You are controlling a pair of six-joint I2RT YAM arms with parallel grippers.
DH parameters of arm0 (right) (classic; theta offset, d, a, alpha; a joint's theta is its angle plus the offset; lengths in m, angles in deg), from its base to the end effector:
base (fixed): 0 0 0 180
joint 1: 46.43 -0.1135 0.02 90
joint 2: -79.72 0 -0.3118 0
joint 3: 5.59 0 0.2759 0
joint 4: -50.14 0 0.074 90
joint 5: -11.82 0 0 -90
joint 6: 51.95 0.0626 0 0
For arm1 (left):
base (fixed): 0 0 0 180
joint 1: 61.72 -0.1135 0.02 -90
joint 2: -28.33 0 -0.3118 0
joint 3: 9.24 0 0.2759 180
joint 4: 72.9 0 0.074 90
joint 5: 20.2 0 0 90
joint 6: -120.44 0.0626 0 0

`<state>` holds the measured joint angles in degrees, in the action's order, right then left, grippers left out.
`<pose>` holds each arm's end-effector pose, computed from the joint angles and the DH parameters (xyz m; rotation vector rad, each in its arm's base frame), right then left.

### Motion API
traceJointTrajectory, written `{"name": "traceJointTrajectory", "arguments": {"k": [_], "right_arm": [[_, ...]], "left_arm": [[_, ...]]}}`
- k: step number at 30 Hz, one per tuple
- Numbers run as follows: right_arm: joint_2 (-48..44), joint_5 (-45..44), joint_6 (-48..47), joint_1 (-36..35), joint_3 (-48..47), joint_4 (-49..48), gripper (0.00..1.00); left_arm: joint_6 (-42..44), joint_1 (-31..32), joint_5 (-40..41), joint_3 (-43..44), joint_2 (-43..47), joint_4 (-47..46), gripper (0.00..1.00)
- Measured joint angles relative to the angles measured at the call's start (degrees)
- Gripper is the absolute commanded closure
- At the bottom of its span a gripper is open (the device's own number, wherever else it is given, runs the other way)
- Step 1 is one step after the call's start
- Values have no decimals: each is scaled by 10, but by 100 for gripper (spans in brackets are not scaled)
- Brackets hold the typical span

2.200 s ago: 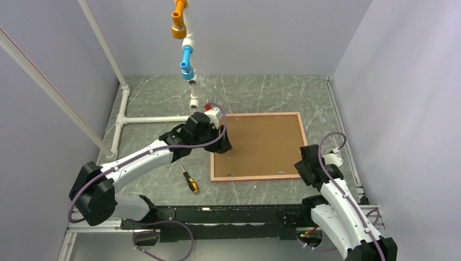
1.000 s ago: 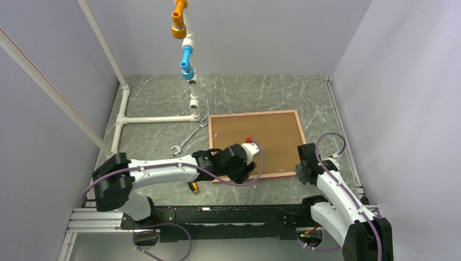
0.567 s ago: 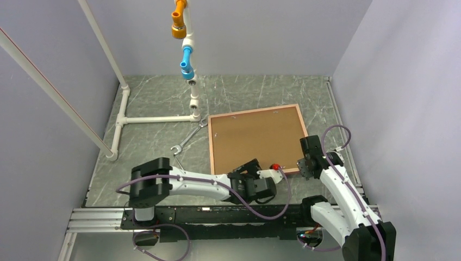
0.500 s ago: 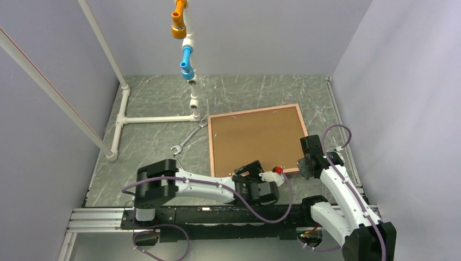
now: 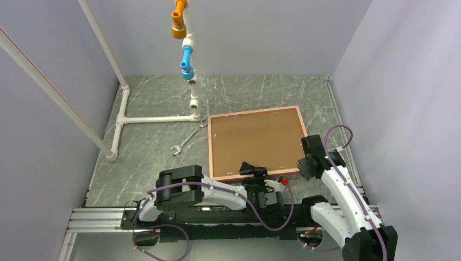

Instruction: Take the photo out of the frame

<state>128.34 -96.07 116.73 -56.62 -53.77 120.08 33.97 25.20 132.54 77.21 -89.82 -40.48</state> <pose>0.1359 0.0049 0.2195 1.5694 2.1756 0.0232 0.0796 -0.4430 0.1511 1.2407 1.6316 0.6139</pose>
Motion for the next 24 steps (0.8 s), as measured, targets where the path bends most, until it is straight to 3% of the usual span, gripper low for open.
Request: {"name": "traceJointTrajectory", "arguments": {"k": [5, 10, 13, 17, 22, 24], "right_arm": [[-2, 4, 0, 0, -1, 3, 100], [-7, 5, 0, 0, -1, 5, 100], [-8, 7, 0, 0, -1, 5, 100], [-11, 13, 0, 0, -1, 7, 100], [-17, 18, 0, 0, -12, 11, 100], [-18, 19, -2, 0, -18, 12, 100]], "left_arm": [[51, -4, 6, -2, -17, -51, 34], [94, -16, 3, -12, -21, -89, 22], [110, -28, -1, -13, -23, -103, 22], [125, -42, -11, -13, -26, -110, 32], [140, -47, -23, -16, -26, -120, 63], [145, -48, -29, -17, -26, -119, 67]]}}
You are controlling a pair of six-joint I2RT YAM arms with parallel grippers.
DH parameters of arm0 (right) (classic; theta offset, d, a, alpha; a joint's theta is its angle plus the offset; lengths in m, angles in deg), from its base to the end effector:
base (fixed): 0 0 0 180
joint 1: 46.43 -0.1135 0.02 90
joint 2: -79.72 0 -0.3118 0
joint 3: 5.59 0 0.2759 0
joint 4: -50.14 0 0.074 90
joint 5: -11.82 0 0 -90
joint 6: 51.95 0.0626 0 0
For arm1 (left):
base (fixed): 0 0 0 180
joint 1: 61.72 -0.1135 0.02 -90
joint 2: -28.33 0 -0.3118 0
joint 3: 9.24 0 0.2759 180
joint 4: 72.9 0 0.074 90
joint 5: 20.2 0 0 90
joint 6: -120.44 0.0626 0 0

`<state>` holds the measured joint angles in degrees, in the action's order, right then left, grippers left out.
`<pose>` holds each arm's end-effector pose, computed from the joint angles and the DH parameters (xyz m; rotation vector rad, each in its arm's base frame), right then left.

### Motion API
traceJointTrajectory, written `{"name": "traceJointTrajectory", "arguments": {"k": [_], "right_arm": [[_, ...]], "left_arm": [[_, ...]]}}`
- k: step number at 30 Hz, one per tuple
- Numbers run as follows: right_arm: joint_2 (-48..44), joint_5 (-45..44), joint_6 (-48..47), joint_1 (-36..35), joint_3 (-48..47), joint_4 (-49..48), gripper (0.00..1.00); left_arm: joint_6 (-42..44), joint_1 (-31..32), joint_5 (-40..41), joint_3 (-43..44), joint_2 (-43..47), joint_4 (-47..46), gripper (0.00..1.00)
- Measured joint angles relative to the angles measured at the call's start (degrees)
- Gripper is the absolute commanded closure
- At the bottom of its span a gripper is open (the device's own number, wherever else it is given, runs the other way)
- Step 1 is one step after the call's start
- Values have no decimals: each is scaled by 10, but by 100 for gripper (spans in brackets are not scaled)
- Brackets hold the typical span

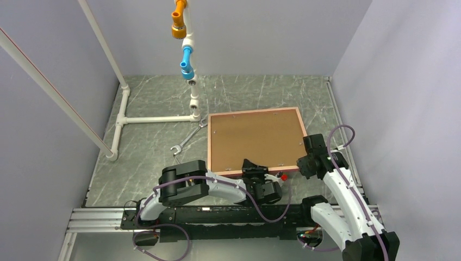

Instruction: Take the photo out of the frame

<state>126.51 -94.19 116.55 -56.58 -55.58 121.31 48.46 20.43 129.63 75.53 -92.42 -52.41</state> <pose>0.1333 0.0063 0.2318 1.5620 2.1703 0.0946 0.1166 -0.4492 0.1315 1.3364 1.5786 0.6678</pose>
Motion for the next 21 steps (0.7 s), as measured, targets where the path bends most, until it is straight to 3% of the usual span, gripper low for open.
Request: {"name": "traceJointTrajectory", "arguments": {"k": [1, 2, 4, 7, 10, 16, 21], "right_arm": [[-1, 1, -2, 0, -3, -1, 90], [-3, 2, -7, 0, -4, -2, 78], [-10, 5, -22, 0, -4, -7, 58], [-17, 16, -69, -2, -10, -24, 27], [-17, 15, -125, -4, -40, -36, 10], [-32, -6, -241, -4, -141, -51, 5], [-52, -30, -307, -4, -231, -46, 11]], "left_arm": [[9, 0, 4, 0, 0, 2, 69], [19, 1, 10, 0, 0, 3, 76], [25, 1, 15, 0, 3, 3, 99], [32, 0, 16, 0, 8, 3, 100], [35, 0, 17, 2, 10, 15, 100], [13, -5, 3, 68, 10, 123, 100], [-24, -19, -47, 204, 10, 276, 100]]}}
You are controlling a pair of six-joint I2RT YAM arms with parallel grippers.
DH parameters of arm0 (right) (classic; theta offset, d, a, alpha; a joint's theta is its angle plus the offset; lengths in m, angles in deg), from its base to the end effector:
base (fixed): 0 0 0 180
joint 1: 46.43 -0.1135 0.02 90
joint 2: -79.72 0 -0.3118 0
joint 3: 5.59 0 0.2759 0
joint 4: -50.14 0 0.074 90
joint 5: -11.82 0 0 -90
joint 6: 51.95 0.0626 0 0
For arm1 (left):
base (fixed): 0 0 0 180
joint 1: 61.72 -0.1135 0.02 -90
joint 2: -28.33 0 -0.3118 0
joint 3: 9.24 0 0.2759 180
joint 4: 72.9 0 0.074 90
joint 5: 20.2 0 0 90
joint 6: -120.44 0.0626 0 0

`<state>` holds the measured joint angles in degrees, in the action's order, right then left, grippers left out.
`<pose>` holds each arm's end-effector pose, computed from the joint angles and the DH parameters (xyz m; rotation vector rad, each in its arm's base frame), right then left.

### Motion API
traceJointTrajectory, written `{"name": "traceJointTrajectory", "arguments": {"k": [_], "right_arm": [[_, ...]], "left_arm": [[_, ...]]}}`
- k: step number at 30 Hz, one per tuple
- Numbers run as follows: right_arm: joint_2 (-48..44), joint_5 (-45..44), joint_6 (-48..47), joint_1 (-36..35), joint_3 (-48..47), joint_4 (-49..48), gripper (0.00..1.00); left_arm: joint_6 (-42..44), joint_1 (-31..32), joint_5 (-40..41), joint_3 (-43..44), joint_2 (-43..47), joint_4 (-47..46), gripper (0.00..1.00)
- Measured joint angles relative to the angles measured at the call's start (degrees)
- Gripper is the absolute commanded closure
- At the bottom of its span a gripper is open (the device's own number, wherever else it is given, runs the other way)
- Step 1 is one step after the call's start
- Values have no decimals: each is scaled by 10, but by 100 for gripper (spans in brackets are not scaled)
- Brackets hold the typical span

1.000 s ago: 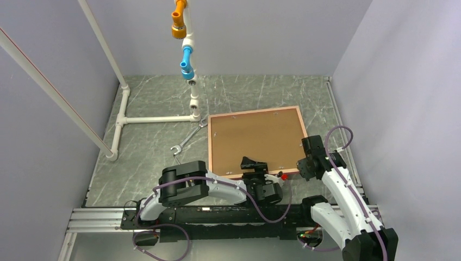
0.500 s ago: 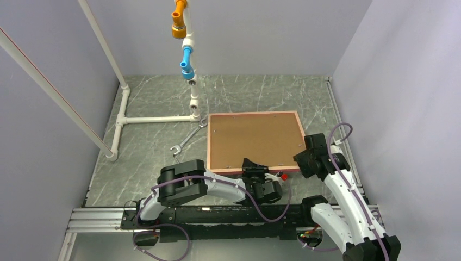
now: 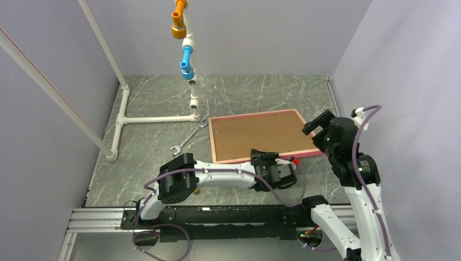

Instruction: Take the photo out of the frame

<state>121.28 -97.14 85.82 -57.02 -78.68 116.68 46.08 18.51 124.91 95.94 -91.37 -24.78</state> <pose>0.1325 0.0041 0.3882 0.8606 1.9738 0.2316 0.1341 -0.4762 0.2176 1.4209 1.6521 0.6724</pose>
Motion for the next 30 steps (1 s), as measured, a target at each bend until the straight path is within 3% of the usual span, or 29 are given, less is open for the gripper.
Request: {"name": "traceJointTrajectory", "arguments": {"k": [9, 14, 23, 30], "right_arm": [[2, -56, -45, 0, -152, 45, 14], [-10, -89, -57, 0, -196, 65, 14], [-30, -114, -63, 0, -222, 75, 14], [-30, -116, -62, 0, -200, 78, 14]], "left_arm": [[-26, -49, -147, 279, -1, 253, 100], [-44, -81, -229, 423, -2, 333, 100], [-91, -151, -429, 410, 31, 333, 100], [-118, -243, -521, 392, 78, 328, 100]]}}
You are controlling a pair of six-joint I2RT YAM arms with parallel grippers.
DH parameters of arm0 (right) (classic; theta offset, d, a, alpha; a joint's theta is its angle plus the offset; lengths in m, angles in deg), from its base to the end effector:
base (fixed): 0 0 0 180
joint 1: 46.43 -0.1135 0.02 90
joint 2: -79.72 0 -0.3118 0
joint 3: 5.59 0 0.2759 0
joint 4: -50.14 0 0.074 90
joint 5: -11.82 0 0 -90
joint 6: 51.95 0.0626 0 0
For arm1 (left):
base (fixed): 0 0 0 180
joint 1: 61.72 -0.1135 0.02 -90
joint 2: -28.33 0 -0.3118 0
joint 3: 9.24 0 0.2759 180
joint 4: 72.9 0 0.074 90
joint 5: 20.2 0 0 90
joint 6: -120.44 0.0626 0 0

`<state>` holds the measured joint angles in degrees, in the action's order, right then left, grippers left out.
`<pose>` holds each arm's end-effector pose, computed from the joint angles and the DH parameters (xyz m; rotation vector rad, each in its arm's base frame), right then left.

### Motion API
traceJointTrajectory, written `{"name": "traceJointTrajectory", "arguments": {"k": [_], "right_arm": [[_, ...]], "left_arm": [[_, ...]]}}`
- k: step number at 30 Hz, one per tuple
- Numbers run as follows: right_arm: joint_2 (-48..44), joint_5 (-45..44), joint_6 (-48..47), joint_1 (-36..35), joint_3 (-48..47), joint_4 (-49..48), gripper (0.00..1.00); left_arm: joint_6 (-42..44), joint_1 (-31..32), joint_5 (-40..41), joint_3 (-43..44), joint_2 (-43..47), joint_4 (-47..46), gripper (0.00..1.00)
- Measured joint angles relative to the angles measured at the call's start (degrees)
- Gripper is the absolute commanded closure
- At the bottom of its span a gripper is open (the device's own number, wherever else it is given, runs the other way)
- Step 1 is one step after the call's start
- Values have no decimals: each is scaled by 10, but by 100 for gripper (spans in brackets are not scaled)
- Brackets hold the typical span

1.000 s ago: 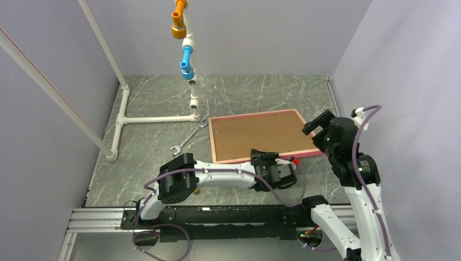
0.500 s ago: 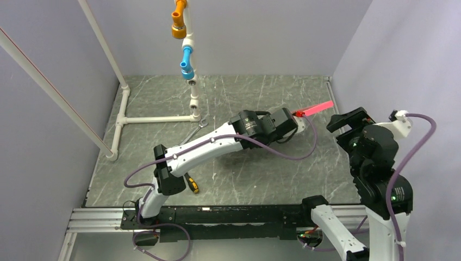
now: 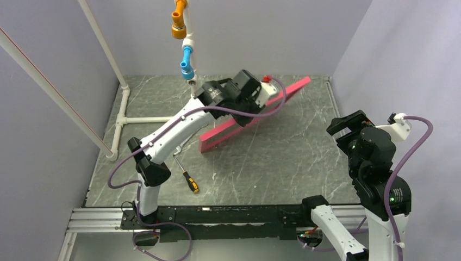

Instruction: Take the photo out of the frame

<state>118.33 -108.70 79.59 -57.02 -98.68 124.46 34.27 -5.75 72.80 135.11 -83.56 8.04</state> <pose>0.0619 -0.0208 0.4892 0.8288 1.6753 0.1166 0.2599 -0.3790 0.4487 1.1983 2.1325 -0.3499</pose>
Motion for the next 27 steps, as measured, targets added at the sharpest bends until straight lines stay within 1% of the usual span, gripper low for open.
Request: {"name": "traceJointTrajectory", "arguments": {"k": [7, 12, 16, 21, 22, 25, 27], "right_arm": [[0, 7, 0, 0, 17, 2, 14], [0, 12, 3, 0, 31, 2, 14], [1, 19, 5, 0, 42, 3, 14], [1, 23, 7, 0, 49, 3, 13], [0, 23, 7, 0, 50, 3, 13], [0, 23, 6, 0, 53, 3, 13], [0, 23, 7, 0, 56, 3, 13]], "left_arm": [[-48, -99, -99, 2, 13, -33, 100], [-96, -162, -188, -15, 13, -95, 100], [-165, -199, -257, -17, -9, -154, 100], [-280, -204, -328, -20, -45, -223, 100], [-314, -201, -355, -21, -62, -242, 100], [-353, -196, -384, -28, -81, -274, 100], [-380, -195, -396, -61, -80, -311, 100]]}}
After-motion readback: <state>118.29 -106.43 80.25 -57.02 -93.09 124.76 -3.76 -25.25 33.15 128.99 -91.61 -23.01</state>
